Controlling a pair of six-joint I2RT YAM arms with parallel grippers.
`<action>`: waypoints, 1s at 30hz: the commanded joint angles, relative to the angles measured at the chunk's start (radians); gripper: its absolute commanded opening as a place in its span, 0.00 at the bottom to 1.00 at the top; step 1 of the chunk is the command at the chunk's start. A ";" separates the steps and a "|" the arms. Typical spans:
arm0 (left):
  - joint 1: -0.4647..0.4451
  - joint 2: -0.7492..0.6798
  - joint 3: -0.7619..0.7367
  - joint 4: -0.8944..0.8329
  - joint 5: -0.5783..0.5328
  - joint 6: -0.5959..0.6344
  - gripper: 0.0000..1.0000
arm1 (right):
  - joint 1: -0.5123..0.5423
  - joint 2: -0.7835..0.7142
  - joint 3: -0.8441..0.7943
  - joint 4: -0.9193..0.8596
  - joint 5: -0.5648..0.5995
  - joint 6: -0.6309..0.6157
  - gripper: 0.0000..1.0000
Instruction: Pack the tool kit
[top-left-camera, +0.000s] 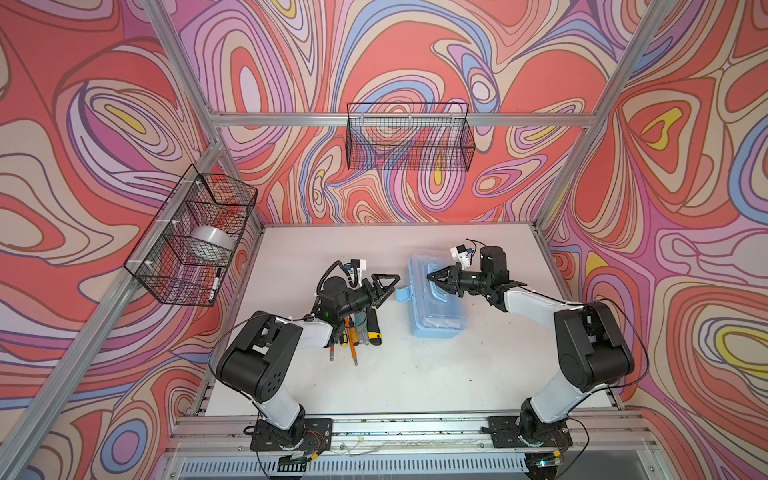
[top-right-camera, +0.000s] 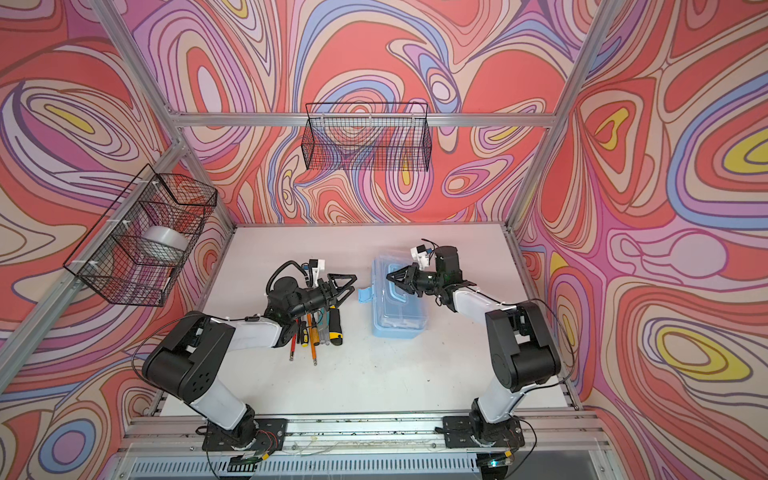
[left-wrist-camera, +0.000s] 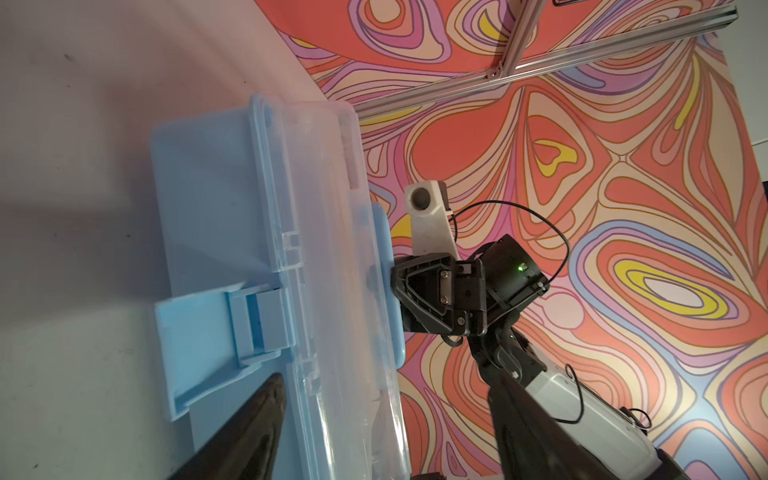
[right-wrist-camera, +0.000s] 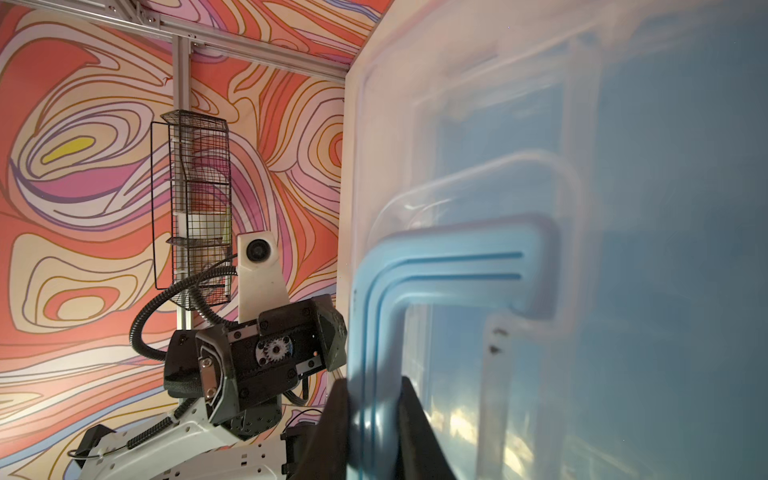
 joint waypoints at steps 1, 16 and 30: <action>0.003 -0.023 0.054 -0.099 -0.004 0.073 0.77 | -0.006 0.003 0.028 -0.095 0.068 -0.080 0.00; -0.012 -0.011 0.235 -0.420 -0.005 0.230 0.83 | -0.006 0.016 0.016 0.327 -0.143 0.267 0.00; -0.058 0.152 0.375 -0.343 0.018 0.177 0.82 | -0.005 0.057 -0.041 0.551 -0.181 0.427 0.00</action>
